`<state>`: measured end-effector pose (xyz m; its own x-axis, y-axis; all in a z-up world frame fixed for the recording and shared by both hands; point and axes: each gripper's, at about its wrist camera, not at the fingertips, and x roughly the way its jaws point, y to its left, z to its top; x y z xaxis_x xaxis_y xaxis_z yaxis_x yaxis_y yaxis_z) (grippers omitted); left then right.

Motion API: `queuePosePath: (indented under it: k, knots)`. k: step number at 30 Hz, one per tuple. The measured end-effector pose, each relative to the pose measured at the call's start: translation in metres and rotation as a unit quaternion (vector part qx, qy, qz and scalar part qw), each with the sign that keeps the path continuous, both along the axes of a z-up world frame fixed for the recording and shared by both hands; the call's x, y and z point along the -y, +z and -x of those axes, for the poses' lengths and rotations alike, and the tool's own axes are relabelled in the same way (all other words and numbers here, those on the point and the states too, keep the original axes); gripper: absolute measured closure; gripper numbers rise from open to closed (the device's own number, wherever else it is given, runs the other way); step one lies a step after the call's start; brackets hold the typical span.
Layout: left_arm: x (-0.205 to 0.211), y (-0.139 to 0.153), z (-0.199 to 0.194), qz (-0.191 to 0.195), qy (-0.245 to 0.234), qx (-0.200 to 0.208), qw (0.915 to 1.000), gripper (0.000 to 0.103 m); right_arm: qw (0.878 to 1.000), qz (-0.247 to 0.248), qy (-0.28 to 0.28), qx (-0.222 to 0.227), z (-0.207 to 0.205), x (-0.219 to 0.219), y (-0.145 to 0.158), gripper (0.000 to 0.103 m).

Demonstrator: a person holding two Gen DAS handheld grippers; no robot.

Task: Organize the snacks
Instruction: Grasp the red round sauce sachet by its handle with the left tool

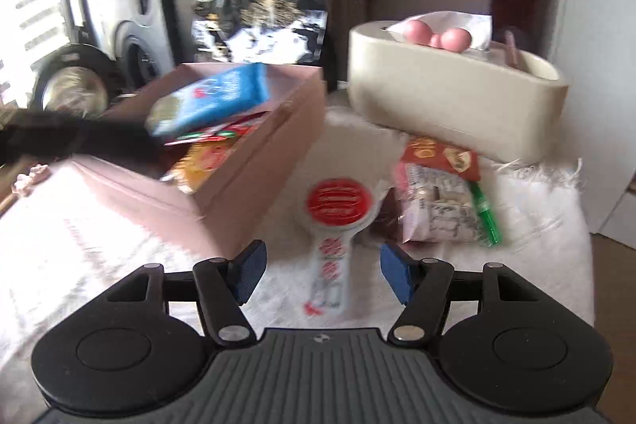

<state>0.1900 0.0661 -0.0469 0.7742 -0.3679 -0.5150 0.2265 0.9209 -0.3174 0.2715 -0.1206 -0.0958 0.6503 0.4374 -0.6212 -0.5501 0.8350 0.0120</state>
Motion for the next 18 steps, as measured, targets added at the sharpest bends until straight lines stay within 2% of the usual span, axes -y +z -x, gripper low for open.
queuePosePath:
  k: [2, 3, 4, 5, 11, 14, 15, 18]
  knots:
    - [-0.001, -0.01, 0.006, 0.012, 0.007, -0.02, 0.9997, 0.062, 1.0, -0.005, -0.011, -0.016, -0.011, -0.004, -0.006, 0.048]
    - [-0.003, -0.014, 0.007, 0.017, 0.012, -0.028, 0.9994, 0.062, 1.0, 0.0, -0.015, -0.024, -0.015, -0.007, -0.01, 0.067]
    - [-0.006, -0.018, 0.009, 0.018, 0.016, -0.035, 0.9991, 0.062, 0.999, 0.01, -0.019, -0.03, -0.018, -0.009, -0.013, 0.077]
    - [-0.008, -0.021, 0.012, 0.019, 0.02, -0.041, 0.9988, 0.062, 0.999, 0.019, -0.025, -0.019, -0.016, -0.01, -0.013, 0.08]
    - [-0.016, -0.039, 0.013, 0.042, 0.03, -0.074, 0.9959, 0.062, 0.999, -0.017, -0.009, -0.027, 0.012, -0.003, 0.008, 0.081]
    - [-0.015, -0.043, 0.013, 0.061, 0.026, -0.082, 0.9945, 0.062, 0.998, -0.024, -0.004, -0.051, 0.034, -0.007, 0.012, 0.08]
    - [-0.014, -0.042, 0.014, 0.063, 0.024, -0.082, 0.9944, 0.062, 0.998, -0.023, 0.004, -0.057, 0.043, -0.011, 0.011, 0.076]
    - [-0.014, -0.041, 0.018, 0.06, 0.027, -0.081, 0.9945, 0.064, 0.995, -0.039, 0.049, -0.076, 0.064, -0.014, 0.01, 0.076]
